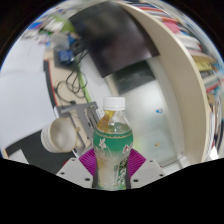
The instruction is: Pour water
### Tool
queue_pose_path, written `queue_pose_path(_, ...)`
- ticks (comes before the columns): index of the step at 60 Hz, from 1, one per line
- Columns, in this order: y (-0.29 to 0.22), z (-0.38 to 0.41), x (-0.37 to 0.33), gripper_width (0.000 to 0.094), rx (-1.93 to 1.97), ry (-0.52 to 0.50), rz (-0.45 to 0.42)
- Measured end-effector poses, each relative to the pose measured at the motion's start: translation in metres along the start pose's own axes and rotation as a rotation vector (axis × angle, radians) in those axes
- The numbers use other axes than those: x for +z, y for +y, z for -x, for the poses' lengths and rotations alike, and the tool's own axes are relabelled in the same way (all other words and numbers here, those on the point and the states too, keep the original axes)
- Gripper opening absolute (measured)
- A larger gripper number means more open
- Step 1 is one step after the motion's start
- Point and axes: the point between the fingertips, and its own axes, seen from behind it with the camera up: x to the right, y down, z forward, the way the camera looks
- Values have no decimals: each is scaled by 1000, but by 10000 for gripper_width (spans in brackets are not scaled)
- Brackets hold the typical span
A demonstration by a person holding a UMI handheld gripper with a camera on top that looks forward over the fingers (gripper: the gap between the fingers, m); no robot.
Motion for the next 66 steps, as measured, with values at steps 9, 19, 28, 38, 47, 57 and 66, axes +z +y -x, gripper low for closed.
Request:
queue_pose_path(9, -4, -34, -7, 377, 553, -8, -97)
queue_pose_path(19, 23, -53, 2, 377, 959, 15, -157)
queue_pose_path(28, 38, -35, 18, 375, 1133, -6, -177)
queue_pose_path(38, 53, 9, 42, 375, 1153, -34, -151)
queue_pose_path(47, 63, 37, 51, 378, 1151, -62, -144)
queue_pose_path(57, 64, 40, 48, 377, 1131, -25, -169)
queue_pose_path(66, 64, 37, 46, 478, 1138, 3, -190)
